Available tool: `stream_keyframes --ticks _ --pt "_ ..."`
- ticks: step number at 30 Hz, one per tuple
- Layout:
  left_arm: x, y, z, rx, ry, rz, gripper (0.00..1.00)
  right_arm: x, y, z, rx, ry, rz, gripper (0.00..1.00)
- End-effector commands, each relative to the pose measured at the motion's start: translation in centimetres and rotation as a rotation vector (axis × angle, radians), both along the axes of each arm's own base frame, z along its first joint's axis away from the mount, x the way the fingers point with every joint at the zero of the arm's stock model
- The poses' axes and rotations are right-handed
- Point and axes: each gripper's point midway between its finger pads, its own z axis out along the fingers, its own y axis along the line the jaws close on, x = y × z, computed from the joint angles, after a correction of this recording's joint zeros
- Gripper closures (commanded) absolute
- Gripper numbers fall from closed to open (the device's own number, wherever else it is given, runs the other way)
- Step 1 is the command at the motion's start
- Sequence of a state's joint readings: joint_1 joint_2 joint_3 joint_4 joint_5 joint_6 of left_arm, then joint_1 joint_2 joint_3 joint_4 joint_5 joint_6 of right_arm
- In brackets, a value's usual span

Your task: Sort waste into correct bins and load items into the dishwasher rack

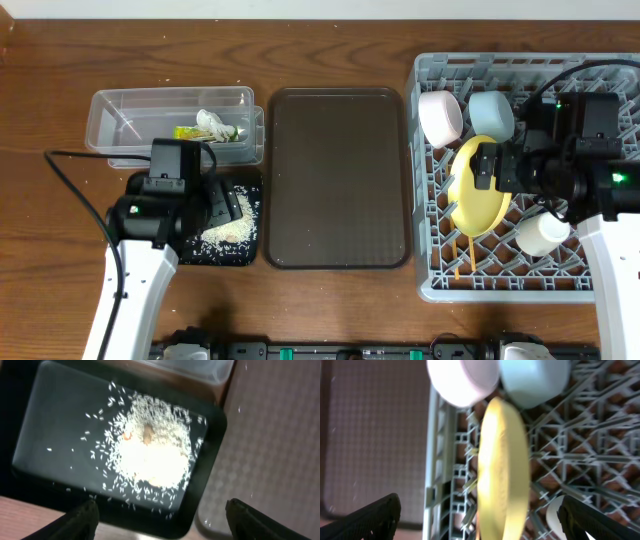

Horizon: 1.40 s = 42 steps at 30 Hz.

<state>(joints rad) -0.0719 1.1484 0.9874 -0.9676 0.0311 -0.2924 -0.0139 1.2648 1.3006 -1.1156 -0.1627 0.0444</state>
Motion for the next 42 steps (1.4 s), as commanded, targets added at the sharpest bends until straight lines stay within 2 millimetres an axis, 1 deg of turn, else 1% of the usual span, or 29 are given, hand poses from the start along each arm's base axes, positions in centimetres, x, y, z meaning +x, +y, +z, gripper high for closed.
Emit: stream_keyframes --ticks 1,4,6,8,13,14,17,18,20,24,27,34,42 --pt "-0.8 -0.5 0.5 -0.013 0.063 -0.068 0.13 -0.6 0.9 0.0 0.048 0.015 0.064 0.01" --pt "-3.1 -0.4 0.2 -0.01 0.149 -0.067 0.13 -1.3 -0.5 -0.1 0.005 0.041 -0.032 0.01" --pt "-3.9 -0.3 0.7 -0.01 0.148 -0.067 0.13 -2.0 -0.9 0.3 -0.011 0.035 -0.062 0.01" --pt "-4.2 -0.3 1.6 -0.011 0.1 -0.07 0.13 -2.6 -0.9 0.8 -0.011 0.01 -0.062 0.01" --pt "-4.8 -0.2 5.8 0.0 -0.164 -0.112 0.13 -4.4 -0.8 1.7 -0.008 -0.092 -0.06 0.01" --pt "-5.1 -0.2 6.9 0.01 -0.245 -0.127 0.13 -4.7 -0.7 1.7 -0.007 -0.127 -0.059 0.01" --pt "-6.1 0.1 9.3 0.023 -0.425 -0.122 0.13 -5.5 -0.8 1.9 -0.01 -0.239 -0.06 0.01" --pt "-6.5 0.2 9.7 0.023 -0.465 -0.121 0.13 -5.8 -0.8 1.9 -0.013 -0.273 -0.062 0.01" --pt "-7.3 0.2 10.5 0.023 -0.544 -0.12 0.04 -6.5 -0.8 1.8 -0.013 -0.322 -0.063 0.01" --pt "-8.2 0.2 12.1 0.021 -0.652 -0.118 0.04 -8.1 -0.7 0.9 -0.012 -0.34 -0.062 0.01" --pt "-8.6 0.3 12.3 0.021 -0.671 -0.117 0.04 -9.0 -0.7 0.1 -0.012 -0.312 -0.062 0.01" --pt "-8.7 0.3 12.3 0.021 -0.669 -0.117 0.04 -10.6 -0.7 -1.5 -0.013 -0.217 -0.062 0.01" --pt "-8.7 0.3 12.3 0.021 -0.669 -0.117 0.03 -10.9 -0.7 -1.7 -0.013 -0.205 -0.062 0.01"
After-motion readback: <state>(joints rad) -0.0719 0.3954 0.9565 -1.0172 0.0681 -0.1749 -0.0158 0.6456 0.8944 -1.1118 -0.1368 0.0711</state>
